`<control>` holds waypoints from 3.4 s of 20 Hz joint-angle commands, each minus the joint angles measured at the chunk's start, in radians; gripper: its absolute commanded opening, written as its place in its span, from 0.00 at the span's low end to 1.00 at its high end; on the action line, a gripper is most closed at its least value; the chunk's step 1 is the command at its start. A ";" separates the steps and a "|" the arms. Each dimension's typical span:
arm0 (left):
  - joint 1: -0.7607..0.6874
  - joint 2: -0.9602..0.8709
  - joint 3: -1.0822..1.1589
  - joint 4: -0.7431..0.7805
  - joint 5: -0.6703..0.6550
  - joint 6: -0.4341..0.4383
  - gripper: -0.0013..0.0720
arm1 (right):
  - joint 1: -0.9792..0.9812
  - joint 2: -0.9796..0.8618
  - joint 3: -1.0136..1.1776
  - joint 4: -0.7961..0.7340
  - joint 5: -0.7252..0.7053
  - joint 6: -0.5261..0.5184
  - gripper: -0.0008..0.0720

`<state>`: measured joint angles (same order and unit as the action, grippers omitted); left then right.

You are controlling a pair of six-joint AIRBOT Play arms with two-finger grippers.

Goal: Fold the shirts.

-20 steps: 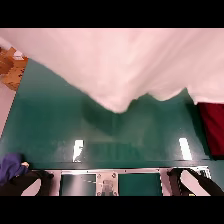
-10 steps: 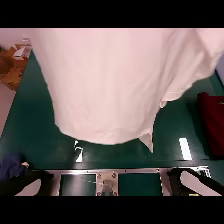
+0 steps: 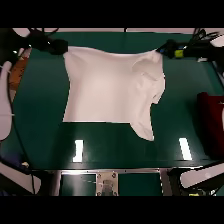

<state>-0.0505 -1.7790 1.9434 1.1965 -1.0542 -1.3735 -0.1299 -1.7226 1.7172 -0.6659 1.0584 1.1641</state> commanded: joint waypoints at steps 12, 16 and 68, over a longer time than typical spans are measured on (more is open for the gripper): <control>0.051 -0.144 0.115 0.102 -0.310 -0.060 0.97 | -0.183 -0.189 0.088 0.000 0.299 0.072 0.12; 0.103 -0.144 0.098 0.103 -0.552 -0.058 0.05 | -0.256 -0.129 0.029 -0.001 0.377 0.096 0.03; 0.204 0.769 -0.106 -0.409 -0.074 0.152 0.05 | -0.188 0.531 0.159 -0.222 0.470 0.324 0.03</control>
<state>0.1528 -1.0801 1.5833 0.8307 -1.1503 -1.2213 -0.2859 -1.2388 1.5295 -0.8547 1.4670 1.4170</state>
